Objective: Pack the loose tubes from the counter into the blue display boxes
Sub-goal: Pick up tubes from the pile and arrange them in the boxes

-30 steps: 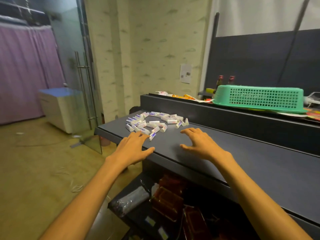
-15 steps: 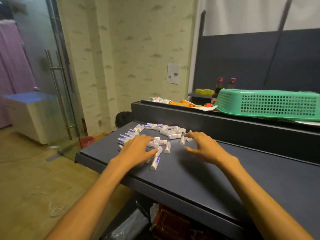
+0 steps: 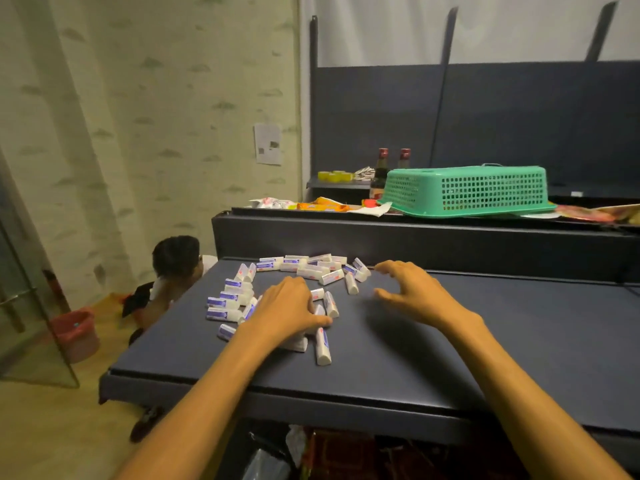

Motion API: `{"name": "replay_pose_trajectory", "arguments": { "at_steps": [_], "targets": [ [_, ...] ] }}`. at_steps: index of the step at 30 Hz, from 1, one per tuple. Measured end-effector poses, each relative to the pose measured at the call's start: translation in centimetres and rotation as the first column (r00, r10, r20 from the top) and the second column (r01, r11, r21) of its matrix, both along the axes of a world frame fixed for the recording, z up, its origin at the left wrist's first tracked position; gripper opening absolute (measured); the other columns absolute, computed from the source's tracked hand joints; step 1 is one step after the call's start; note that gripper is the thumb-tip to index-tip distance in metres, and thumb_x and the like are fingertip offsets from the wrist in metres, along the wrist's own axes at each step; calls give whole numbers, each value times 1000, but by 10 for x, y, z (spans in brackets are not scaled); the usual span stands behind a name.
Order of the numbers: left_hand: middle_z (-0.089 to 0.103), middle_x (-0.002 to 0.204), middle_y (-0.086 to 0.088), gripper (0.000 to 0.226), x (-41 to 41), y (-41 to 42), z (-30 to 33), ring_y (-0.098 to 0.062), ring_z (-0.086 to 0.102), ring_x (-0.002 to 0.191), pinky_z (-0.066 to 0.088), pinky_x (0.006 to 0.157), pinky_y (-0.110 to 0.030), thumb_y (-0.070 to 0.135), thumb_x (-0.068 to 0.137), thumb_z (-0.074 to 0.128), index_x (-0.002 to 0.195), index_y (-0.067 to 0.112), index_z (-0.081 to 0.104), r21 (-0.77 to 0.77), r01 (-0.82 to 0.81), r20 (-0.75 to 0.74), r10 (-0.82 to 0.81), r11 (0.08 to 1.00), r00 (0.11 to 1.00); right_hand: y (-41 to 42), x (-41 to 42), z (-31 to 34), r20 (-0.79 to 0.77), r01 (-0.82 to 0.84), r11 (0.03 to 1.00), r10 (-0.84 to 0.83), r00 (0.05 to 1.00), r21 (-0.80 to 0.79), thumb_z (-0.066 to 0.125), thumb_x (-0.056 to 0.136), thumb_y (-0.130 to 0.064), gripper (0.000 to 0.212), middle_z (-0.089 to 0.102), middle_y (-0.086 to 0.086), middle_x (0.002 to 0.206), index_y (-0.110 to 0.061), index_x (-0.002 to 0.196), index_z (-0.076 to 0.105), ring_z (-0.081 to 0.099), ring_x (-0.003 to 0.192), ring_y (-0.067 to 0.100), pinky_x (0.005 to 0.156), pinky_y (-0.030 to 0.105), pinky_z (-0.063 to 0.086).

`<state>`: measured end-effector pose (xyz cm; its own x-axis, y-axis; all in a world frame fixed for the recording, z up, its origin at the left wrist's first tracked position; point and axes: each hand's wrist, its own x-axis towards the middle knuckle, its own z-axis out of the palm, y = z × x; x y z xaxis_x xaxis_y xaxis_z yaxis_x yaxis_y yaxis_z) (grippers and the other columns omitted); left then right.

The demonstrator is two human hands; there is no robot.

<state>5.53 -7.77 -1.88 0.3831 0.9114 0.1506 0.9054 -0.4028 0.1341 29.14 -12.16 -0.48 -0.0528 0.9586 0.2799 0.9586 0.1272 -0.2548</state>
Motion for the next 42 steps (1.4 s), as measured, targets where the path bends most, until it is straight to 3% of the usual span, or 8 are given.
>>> {"name": "replay_pose_trajectory", "arguments": {
  "at_steps": [6,12,16,23,27,32,37,42],
  "targets": [
    [66,101,3,33,4,4,0,-19,60,91,47,70,-29,51,70,75,82,20,75,3,93,102,-93,996,990,-16,-7,-3,0,85,996,-85,996,-1,59,92,-43,50,52,-2,137,-26,137,46,48,123,16,102,35,44],
    [66,101,10,20,-2,5,2,-16,61,100,50,83,-35,37,75,75,91,29,65,1,159,378,-148,987,914,-21,-2,-1,-22,104,994,-104,994,23,59,92,-42,48,53,-3,135,-27,136,47,49,121,14,101,36,45],
    [67,99,10,21,-2,9,7,-11,62,96,54,87,-37,26,77,78,91,31,63,0,230,462,-204,973,863,-18,1,1,-33,98,995,-97,995,16,60,92,-41,48,54,-3,134,-26,136,47,50,120,14,100,36,46],
    [52,104,1,27,1,16,15,-15,54,93,46,81,-26,26,73,82,97,30,70,86,181,434,-200,980,879,-1,-1,1,-56,16,999,-19,998,-45,61,92,-40,47,54,-3,133,-28,134,47,51,116,12,96,31,47],
    [62,99,3,28,-2,17,19,-11,52,91,45,74,-25,32,73,81,96,29,65,131,198,455,-236,971,858,12,-10,0,-75,-64,994,57,996,-86,61,92,-38,40,56,-3,129,-28,129,51,53,111,12,94,31,50],
    [66,109,0,38,-8,22,20,-15,60,100,53,85,-34,40,79,75,112,25,64,168,206,391,-257,964,884,25,-35,0,-89,-164,982,156,984,-91,61,92,-37,35,62,-1,116,-22,124,58,58,97,11,85,28,52],
    [65,104,-1,33,-16,28,14,-14,62,95,53,87,-34,27,77,79,108,21,70,232,218,399,-297,948,868,38,-58,-8,-78,-192,965,181,980,-178,61,89,-49,43,65,-3,109,-21,122,59,58,93,13,81,28,51],
    [65,103,1,28,-21,31,12,-11,58,95,51,87,-31,22,78,79,105,20,72,285,229,376,-328,931,866,48,-70,-16,-46,-160,965,154,987,-207,64,89,-41,32,68,5,82,-9,86,66,60,76,21,73,44,54]
  ]
}}
